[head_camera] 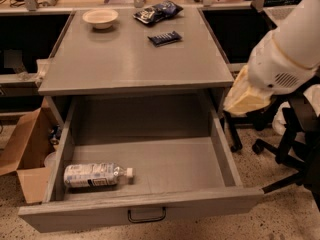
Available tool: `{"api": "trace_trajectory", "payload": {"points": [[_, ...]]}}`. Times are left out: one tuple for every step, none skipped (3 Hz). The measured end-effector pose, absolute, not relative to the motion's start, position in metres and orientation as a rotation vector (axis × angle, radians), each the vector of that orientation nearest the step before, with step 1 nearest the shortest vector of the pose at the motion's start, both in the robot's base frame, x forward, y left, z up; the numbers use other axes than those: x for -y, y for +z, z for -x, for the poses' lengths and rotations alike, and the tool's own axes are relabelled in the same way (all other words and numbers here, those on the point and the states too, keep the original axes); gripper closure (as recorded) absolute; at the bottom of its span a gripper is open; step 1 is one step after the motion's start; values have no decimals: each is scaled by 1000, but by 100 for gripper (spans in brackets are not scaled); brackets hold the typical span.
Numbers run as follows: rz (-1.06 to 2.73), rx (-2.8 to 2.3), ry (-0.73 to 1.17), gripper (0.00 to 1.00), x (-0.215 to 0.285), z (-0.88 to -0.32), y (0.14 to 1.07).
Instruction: Pick blue plastic bottle from top drawer and place on counter
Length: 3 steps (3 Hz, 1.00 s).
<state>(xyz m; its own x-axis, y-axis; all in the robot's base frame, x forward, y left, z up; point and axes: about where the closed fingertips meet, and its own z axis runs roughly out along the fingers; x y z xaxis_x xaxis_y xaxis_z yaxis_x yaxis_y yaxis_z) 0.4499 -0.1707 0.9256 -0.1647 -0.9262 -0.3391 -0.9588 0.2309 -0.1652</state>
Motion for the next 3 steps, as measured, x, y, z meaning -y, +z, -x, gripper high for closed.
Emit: {"api": "trace_trajectory", "payload": {"points": [[1764, -2036, 397, 39, 86, -452, 862], [1717, -1986, 583, 17, 24, -451, 817], [1700, -1973, 590, 0, 16, -454, 814]]}}
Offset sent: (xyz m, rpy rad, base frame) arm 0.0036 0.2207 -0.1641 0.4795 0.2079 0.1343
